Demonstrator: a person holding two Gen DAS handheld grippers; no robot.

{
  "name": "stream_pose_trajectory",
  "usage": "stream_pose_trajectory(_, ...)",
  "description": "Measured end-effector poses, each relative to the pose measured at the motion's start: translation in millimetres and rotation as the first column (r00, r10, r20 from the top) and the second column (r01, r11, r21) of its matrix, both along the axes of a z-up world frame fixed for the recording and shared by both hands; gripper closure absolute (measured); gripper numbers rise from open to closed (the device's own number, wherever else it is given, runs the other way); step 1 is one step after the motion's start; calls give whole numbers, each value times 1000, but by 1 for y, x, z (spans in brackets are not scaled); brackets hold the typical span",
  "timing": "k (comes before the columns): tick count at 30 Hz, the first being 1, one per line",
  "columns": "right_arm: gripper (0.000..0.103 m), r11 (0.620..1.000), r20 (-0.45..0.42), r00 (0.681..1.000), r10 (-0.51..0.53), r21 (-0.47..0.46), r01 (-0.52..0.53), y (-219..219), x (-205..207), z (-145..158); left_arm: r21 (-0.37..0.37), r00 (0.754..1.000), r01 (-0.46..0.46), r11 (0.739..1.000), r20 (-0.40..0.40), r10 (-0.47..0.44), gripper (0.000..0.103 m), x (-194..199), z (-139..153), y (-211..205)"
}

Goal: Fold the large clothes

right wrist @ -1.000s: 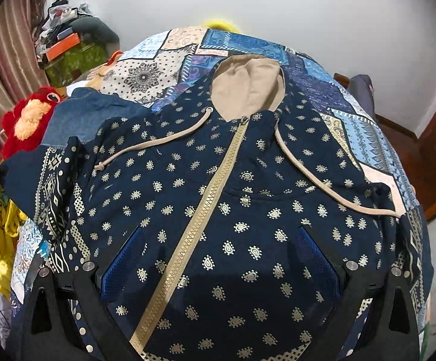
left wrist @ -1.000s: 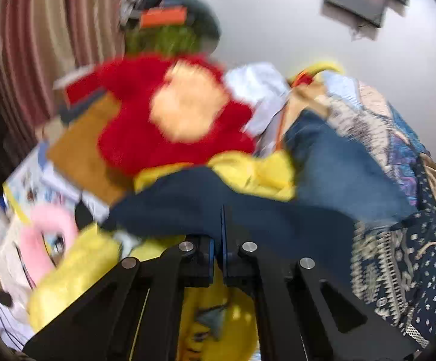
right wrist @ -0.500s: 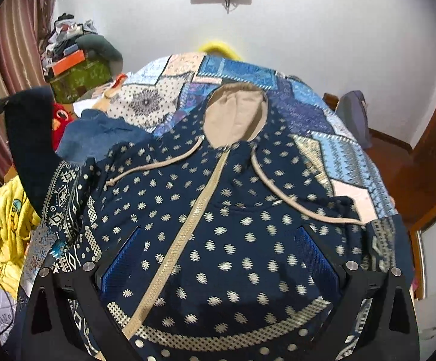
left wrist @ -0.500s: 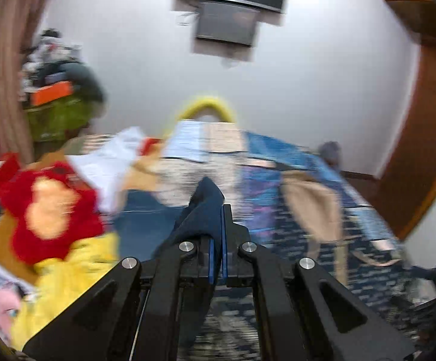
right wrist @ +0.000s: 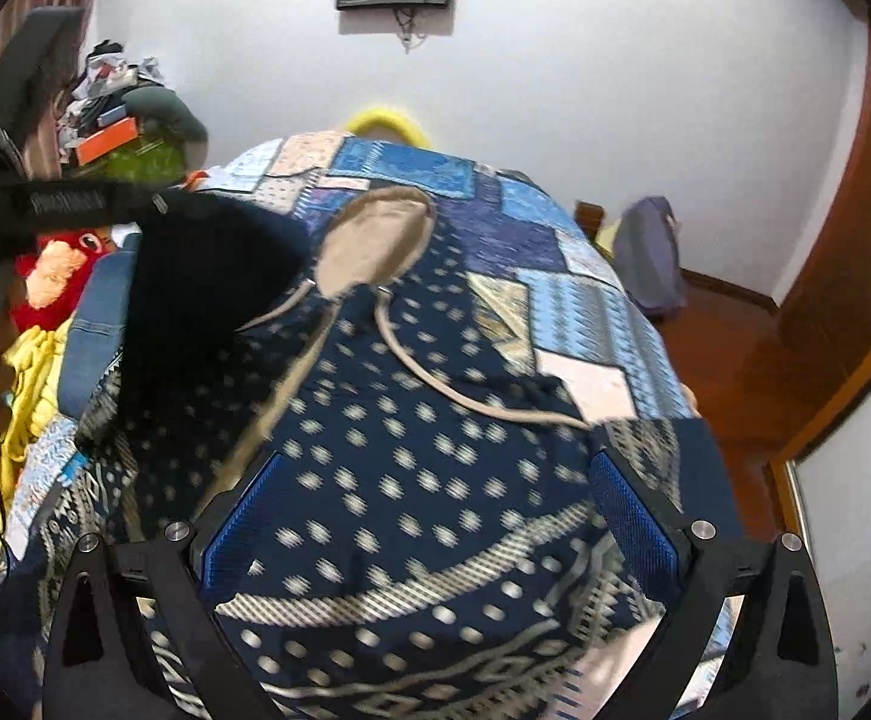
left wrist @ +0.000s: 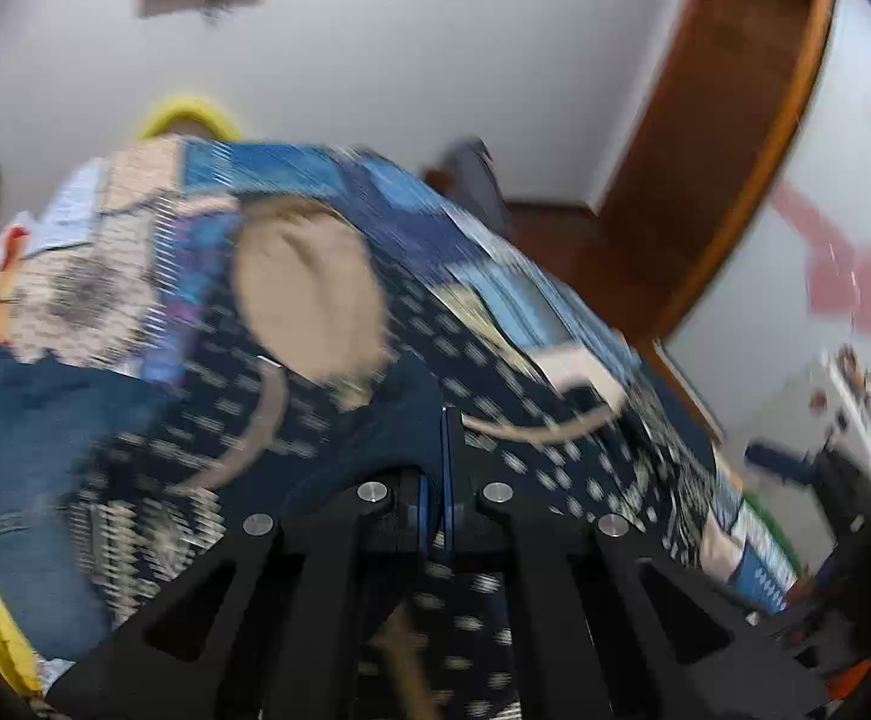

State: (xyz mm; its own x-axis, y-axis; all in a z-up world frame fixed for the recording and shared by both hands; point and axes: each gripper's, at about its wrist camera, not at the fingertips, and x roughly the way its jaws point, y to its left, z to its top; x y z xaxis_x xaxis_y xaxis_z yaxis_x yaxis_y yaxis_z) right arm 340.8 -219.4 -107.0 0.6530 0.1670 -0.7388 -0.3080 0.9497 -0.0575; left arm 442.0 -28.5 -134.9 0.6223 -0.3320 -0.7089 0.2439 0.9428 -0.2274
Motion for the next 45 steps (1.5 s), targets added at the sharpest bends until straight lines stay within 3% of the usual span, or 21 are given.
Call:
stream_pose_trajectory(6, 3, 997, -41, 997, -72, -10, 71, -41, -5, -8, 128, 988, 134, 983, -90, -123, 101, -16, -53, -76)
stream_pose_trajectory(10, 3, 995, -63, 993, -98, -14, 97, -59, -11, -11, 144, 969, 201, 969, -173, -175, 100, -28, -79, -92)
stream_pose_trajectory(13, 3, 994, -63, 992, -105, -28, 103, -65, -16, -11, 178, 964, 226, 958, -180, -194, 98, -40, -84, -95)
stream_pose_trajectory(16, 3, 995, -58, 993, -101, -33, 99, -64, -19, -8, 156, 959, 239, 958, -192, -208, 77, -51, -78, -87)
stream_pose_trajectory(17, 3, 995, -55, 994, -96, -29, 95, -63, -19, -6, 142, 959, 235, 961, -195, -206, 63, -54, -74, -81)
stream_pose_trajectory(18, 3, 996, -53, 994, -90, -22, 89, -60, -20, -3, 129, 961, 227, 965, -188, -201, 55, -58, -69, -74)
stream_pose_trajectory(24, 3, 999, -54, 998, -32, 29, 33, -33, -18, 8, 149, 993, 92, 984, -85, -80, 43, -80, -33, -2)
stream_pose_trajectory(28, 3, 999, -79, 996, 29, 30, -26, 1, -6, 3, 230, 998, -26, 973, -53, 39, 38, -82, -30, 58)
stream_pose_trajectory(34, 4, 988, -168, 973, 156, 36, -152, 71, 20, -26, 264, 978, -128, 956, -126, 166, 38, -73, -68, 125)
stream_pose_trajectory(39, 5, 970, -244, 940, 239, 13, -243, 128, 44, -62, 241, 956, -154, 958, -210, 207, 38, -71, -109, 156)
stream_pose_trajectory(41, 13, 968, -275, 933, 232, -32, -250, 143, 55, -81, 227, 948, -159, 961, -238, 213, 38, -69, -122, 161)
stream_pose_trajectory(43, 32, 966, -305, 926, 221, -63, -251, 149, 61, -96, 202, 943, -161, 966, -257, 211, 38, -66, -133, 164)
stream_pose_trajectory(45, 35, 966, -273, 936, 223, -70, -250, 149, 63, -103, 184, 942, -164, 969, -263, 209, 38, -64, -139, 166)
